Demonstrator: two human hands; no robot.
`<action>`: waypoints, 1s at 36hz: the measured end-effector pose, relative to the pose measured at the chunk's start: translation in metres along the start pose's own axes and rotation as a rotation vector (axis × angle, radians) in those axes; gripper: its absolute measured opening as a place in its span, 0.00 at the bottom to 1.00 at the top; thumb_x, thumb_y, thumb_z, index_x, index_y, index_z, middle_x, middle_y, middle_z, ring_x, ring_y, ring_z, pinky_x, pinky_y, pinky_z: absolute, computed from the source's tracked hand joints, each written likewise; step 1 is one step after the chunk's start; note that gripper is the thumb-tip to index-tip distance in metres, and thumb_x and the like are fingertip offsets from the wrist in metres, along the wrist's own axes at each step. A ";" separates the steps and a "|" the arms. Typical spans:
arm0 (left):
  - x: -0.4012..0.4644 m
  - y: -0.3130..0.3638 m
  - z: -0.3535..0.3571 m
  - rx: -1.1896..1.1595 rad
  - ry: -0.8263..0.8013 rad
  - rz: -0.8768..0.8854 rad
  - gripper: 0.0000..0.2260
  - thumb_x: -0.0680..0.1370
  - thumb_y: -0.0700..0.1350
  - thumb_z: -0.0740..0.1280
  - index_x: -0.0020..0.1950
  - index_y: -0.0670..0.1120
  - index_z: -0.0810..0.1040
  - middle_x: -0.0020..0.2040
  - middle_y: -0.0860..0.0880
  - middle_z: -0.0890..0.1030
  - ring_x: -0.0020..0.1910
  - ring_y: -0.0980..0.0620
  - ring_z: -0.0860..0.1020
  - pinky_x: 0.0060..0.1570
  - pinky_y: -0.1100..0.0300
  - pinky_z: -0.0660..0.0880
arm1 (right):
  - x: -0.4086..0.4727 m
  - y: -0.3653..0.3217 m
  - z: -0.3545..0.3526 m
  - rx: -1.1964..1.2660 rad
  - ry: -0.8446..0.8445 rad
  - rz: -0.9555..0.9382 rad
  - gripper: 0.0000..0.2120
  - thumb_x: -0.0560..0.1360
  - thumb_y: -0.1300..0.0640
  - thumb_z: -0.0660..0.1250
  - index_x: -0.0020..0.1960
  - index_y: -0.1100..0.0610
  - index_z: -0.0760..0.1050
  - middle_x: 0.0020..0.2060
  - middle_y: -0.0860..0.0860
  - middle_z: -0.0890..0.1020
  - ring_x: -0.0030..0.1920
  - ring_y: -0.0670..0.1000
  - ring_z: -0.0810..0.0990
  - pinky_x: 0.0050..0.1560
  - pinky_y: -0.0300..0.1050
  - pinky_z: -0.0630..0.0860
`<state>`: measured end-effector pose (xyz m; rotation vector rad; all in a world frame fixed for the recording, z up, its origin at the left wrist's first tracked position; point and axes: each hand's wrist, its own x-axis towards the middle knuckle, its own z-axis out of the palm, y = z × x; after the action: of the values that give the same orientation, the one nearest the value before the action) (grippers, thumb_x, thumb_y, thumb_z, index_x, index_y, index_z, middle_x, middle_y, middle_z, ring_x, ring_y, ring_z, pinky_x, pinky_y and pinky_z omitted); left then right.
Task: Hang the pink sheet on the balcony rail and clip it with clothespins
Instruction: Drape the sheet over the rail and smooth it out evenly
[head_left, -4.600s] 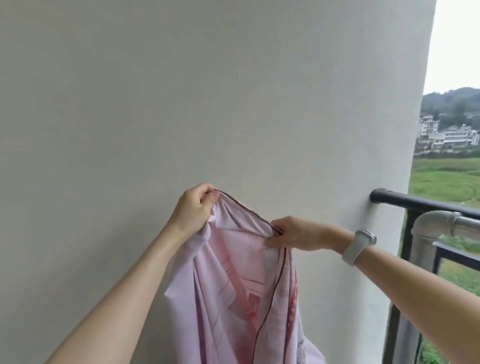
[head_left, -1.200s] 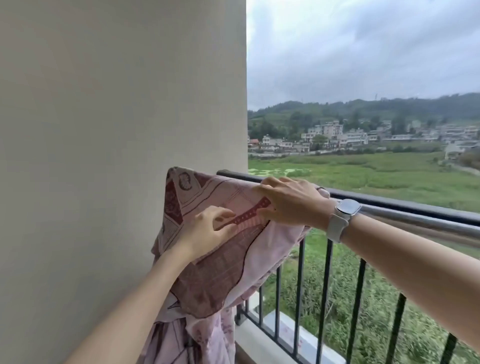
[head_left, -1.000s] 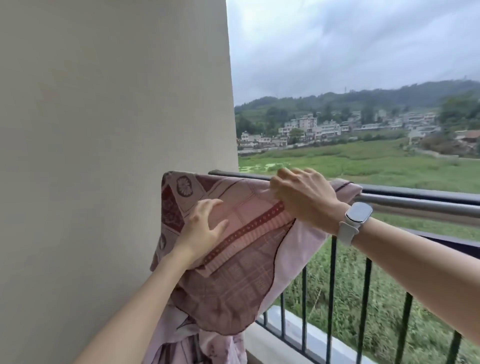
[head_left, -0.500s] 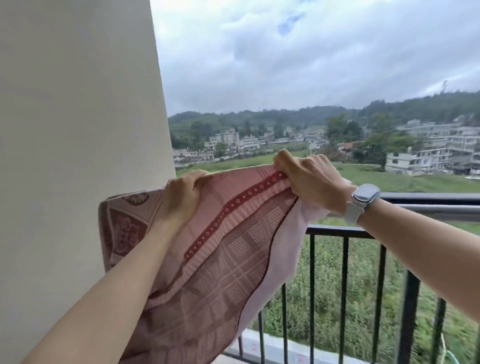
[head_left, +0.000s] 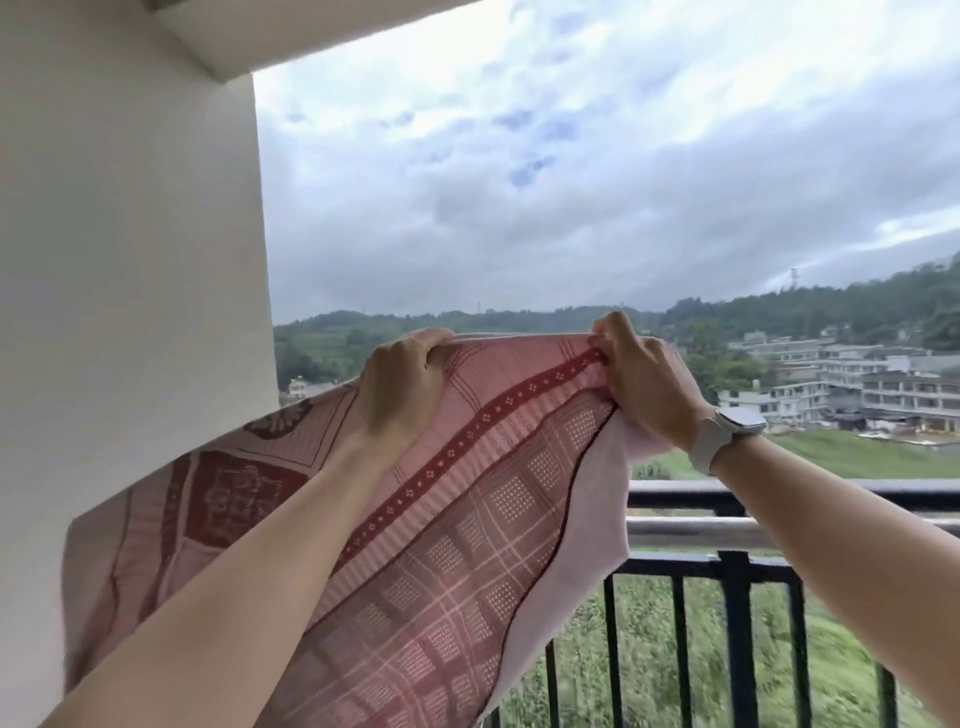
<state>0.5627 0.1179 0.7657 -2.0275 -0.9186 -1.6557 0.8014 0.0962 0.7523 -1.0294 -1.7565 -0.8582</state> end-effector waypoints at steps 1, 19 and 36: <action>0.001 0.006 0.003 -0.013 -0.002 0.000 0.10 0.79 0.39 0.61 0.56 0.41 0.79 0.47 0.48 0.84 0.36 0.58 0.76 0.32 0.78 0.67 | 0.000 0.004 -0.002 0.024 0.007 0.017 0.08 0.75 0.68 0.60 0.54 0.68 0.66 0.32 0.56 0.80 0.26 0.55 0.76 0.25 0.41 0.71; -0.154 -0.015 0.007 -0.066 -0.377 -0.019 0.15 0.74 0.46 0.68 0.60 0.47 0.78 0.59 0.53 0.78 0.61 0.58 0.73 0.64 0.62 0.68 | -0.054 -0.063 0.038 0.132 -0.471 -0.069 0.15 0.79 0.46 0.54 0.56 0.54 0.72 0.54 0.51 0.78 0.48 0.50 0.76 0.42 0.44 0.71; -0.188 -0.302 -0.144 0.340 -0.424 -0.507 0.30 0.76 0.48 0.65 0.74 0.52 0.55 0.75 0.46 0.55 0.73 0.44 0.55 0.69 0.39 0.57 | 0.010 -0.254 0.186 0.027 -0.664 -0.166 0.19 0.79 0.45 0.51 0.61 0.56 0.68 0.50 0.52 0.76 0.44 0.50 0.76 0.34 0.40 0.69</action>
<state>0.2336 0.1957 0.5841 -2.0374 -1.8485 -1.1659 0.5043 0.1551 0.6658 -1.2539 -2.4269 -0.6216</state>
